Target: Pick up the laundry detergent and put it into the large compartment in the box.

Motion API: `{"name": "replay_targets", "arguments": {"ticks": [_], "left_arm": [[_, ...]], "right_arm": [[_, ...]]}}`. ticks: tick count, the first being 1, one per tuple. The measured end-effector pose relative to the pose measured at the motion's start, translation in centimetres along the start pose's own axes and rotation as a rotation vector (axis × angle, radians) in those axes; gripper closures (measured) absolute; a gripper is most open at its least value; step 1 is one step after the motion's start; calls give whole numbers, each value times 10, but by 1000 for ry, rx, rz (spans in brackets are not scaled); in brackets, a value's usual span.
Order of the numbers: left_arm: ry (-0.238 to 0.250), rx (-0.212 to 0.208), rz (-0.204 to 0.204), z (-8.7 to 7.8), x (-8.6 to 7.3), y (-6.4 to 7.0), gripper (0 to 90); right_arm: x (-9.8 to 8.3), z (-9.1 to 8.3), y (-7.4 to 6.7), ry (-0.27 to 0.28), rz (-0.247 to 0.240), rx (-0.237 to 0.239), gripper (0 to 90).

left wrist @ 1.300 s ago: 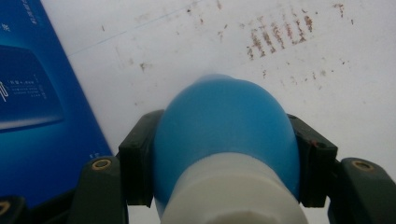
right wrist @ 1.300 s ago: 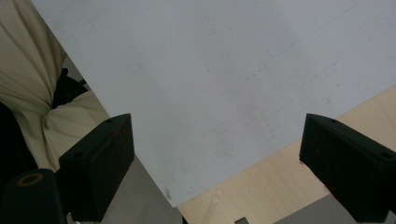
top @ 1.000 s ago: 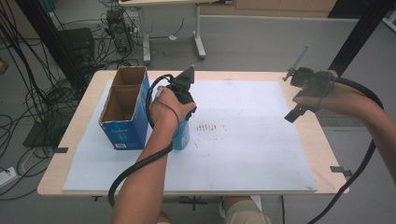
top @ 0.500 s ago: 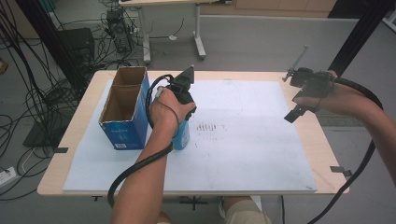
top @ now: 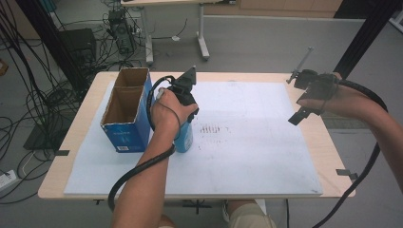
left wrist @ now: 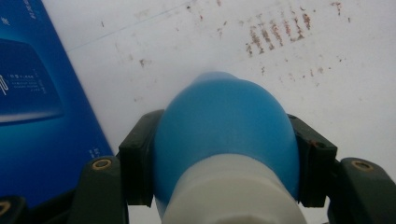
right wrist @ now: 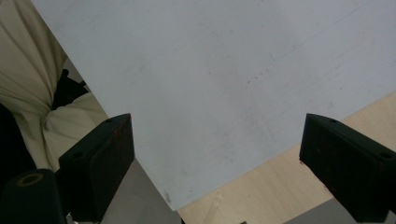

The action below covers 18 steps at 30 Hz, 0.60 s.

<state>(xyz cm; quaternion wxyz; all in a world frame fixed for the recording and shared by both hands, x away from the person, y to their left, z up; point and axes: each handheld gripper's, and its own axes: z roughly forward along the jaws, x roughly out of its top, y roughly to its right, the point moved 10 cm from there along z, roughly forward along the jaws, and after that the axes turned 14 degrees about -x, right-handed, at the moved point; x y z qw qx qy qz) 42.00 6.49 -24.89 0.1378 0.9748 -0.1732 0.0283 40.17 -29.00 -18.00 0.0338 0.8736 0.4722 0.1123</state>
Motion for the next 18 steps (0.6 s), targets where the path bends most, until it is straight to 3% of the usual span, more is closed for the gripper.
{"name": "replay_targets", "arguments": {"ticks": [8, 12, 18], "left_arm": [[-19, 22, 32, -37, 3, 15, 380], [-29, 16, 40, -67, 6, 20, 381], [-3, -27, 25, -121, 10, 22, 381]], "right_arm": [[-1, -5, -1, 14, -8, -6, 101], [-1, -7, -2, 16, -9, -7, 101], [1, -12, -4, 20, -12, -10, 101]]}}
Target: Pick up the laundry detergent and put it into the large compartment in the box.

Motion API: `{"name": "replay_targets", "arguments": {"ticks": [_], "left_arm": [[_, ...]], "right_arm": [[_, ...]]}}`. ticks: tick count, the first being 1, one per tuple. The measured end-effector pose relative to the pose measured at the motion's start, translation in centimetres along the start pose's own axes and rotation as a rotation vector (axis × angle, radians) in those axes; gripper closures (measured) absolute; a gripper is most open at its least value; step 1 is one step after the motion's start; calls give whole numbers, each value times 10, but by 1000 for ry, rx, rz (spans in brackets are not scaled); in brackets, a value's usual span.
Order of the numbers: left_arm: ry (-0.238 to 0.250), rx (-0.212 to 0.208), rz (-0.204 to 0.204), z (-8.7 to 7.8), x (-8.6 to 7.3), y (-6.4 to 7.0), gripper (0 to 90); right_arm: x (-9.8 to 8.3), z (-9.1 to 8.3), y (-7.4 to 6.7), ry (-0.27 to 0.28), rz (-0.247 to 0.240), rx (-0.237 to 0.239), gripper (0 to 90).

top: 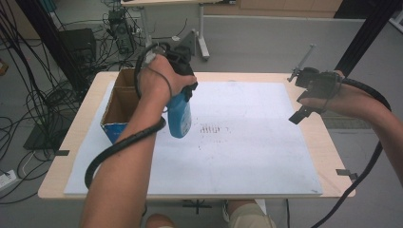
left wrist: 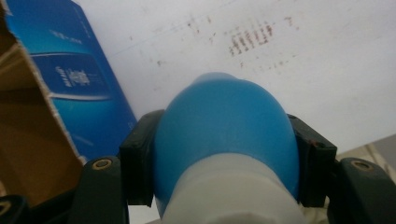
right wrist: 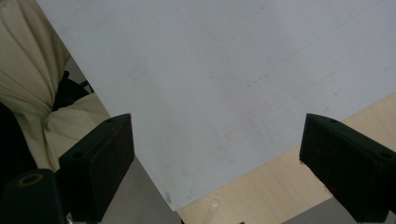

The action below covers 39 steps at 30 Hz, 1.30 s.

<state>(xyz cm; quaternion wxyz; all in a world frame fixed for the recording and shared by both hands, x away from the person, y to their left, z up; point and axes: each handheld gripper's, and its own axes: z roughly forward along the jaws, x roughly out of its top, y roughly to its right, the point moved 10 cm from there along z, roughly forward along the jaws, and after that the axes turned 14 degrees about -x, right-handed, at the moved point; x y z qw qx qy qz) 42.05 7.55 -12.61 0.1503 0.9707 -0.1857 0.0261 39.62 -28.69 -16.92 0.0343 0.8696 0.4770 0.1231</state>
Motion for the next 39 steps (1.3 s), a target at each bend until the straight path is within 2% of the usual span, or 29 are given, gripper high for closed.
{"name": "replay_targets", "arguments": {"ticks": [3, 7, 10, 16, 24, 31, 39], "left_arm": [[7, 0, -9, -28, 2, 2, 381], [31, 41, -25, -64, 6, 6, 381], [50, 61, -59, -88, 8, 6, 381], [95, 76, -101, -135, 7, -1, 381], [149, 107, -171, -184, 1, -14, 381], [174, 120, -241, -206, -10, -38, 381], [185, 125, -314, -209, -21, -68, 381]], "right_arm": [[1, -2, -1, 6, -8, -5, 101], [2, -5, -1, 9, -9, -7, 101], [3, -6, -2, 15, -6, -7, 101], [6, -9, -2, 18, -9, -10, 101], [9, -13, -2, 23, -10, -16, 101], [9, -10, 0, 19, 0, -14, 101], [12, -11, 1, 21, 3, -16, 101]]}}
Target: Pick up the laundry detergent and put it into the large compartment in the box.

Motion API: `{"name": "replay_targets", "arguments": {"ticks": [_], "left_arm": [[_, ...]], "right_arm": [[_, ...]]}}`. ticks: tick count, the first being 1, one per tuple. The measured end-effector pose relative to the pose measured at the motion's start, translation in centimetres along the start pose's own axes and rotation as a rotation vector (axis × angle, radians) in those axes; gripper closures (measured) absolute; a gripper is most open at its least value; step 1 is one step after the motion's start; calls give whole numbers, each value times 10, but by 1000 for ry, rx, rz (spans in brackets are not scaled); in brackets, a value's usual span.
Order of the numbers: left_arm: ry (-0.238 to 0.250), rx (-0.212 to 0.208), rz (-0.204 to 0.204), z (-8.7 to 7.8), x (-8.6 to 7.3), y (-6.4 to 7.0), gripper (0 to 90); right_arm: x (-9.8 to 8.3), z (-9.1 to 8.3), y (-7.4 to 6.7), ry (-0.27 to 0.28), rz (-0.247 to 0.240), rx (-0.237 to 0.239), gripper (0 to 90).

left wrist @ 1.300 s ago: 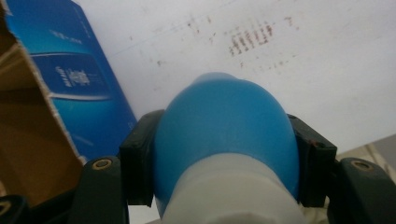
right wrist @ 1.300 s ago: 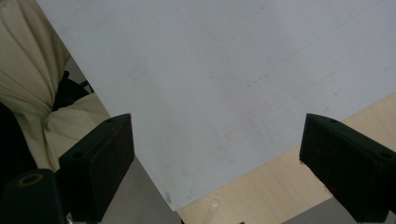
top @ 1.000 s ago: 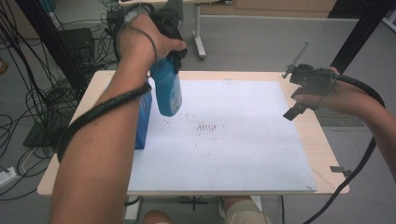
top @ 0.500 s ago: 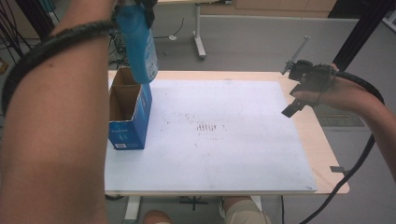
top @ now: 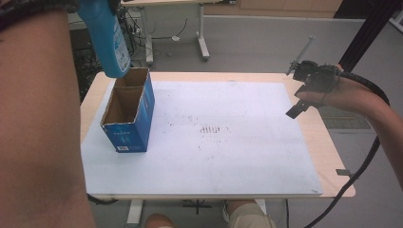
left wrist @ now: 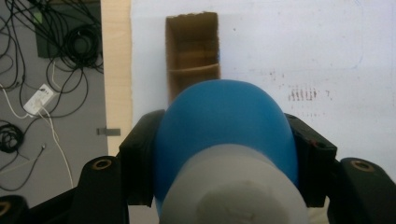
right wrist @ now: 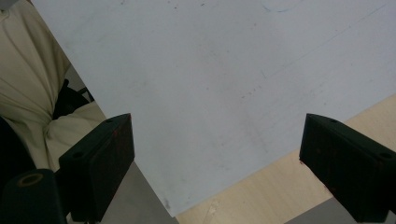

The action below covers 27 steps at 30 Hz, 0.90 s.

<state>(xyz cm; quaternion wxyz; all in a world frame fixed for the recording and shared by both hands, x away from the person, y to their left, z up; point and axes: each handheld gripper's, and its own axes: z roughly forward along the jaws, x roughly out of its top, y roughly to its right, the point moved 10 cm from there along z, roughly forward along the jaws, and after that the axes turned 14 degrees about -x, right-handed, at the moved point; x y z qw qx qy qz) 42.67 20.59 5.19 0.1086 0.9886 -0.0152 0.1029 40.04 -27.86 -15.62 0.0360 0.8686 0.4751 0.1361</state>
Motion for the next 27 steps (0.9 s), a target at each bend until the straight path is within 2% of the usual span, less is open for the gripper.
{"name": "replay_targets", "arguments": {"ticks": [5, 15, 27], "left_arm": [[-1, 5, -32, 9, -2, -14, 381], [-5, -9, -62, 37, -6, -39, 380], [-24, -8, -69, 64, -7, -50, 380]], "right_arm": [[3, 1, -1, -1, -8, 2, 101], [7, 0, -3, -4, -13, -1, 101], [8, -1, -5, -6, -17, -5, 101]]}}
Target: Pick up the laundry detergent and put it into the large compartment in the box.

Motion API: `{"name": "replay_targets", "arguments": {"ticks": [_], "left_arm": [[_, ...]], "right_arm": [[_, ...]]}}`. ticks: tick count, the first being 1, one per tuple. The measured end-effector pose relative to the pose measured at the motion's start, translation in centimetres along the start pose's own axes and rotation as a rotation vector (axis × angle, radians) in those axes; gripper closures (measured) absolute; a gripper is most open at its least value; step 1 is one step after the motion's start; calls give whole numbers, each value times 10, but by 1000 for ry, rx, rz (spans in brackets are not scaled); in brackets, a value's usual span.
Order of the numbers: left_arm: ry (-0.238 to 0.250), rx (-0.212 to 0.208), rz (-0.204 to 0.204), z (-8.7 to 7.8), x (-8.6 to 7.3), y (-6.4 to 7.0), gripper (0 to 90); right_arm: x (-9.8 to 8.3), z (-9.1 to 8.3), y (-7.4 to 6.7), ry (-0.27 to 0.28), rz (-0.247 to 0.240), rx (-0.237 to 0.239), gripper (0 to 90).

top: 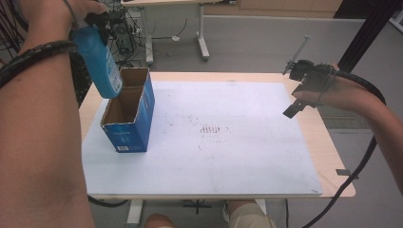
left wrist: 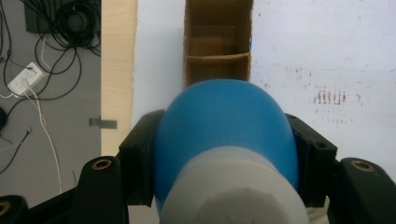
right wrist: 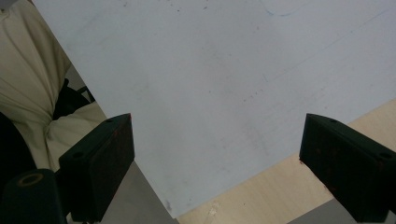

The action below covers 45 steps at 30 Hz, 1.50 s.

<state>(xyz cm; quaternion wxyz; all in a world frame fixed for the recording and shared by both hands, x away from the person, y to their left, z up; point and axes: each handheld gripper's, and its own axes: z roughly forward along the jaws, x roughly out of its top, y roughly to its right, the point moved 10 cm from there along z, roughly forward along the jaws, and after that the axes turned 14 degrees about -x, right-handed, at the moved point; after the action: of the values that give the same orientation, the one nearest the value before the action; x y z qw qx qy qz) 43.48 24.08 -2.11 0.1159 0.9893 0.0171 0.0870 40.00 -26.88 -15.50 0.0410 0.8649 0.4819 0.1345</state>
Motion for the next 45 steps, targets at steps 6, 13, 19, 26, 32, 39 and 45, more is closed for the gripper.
{"name": "replay_targets", "arguments": {"ticks": [6, 13, 19, 26, 32, 39, 45], "left_arm": [[-8, -3, -3, 14, -1, -5, 380], [-18, 0, 3, 34, -2, -12, 380], [-37, -13, 3, 54, -3, -19, 379], [-35, -13, 15, 75, -5, -24, 379], [-40, -23, 12, 93, -8, -31, 379], [-42, -20, 23, 115, -12, -34, 380], [-47, -13, 36, 135, -13, -34, 380]], "right_arm": [[1, 0, -1, 1, -3, 2, 101], [1, 0, -1, 1, 0, 1, 101], [2, 1, -2, -2, -2, 1, 101], [4, 1, -2, -1, -5, -1, 101], [5, 2, -2, -7, -8, -2, 101], [6, 2, -3, -7, -6, -6, 101], [8, 5, -4, -11, -10, 0, 102]]}}
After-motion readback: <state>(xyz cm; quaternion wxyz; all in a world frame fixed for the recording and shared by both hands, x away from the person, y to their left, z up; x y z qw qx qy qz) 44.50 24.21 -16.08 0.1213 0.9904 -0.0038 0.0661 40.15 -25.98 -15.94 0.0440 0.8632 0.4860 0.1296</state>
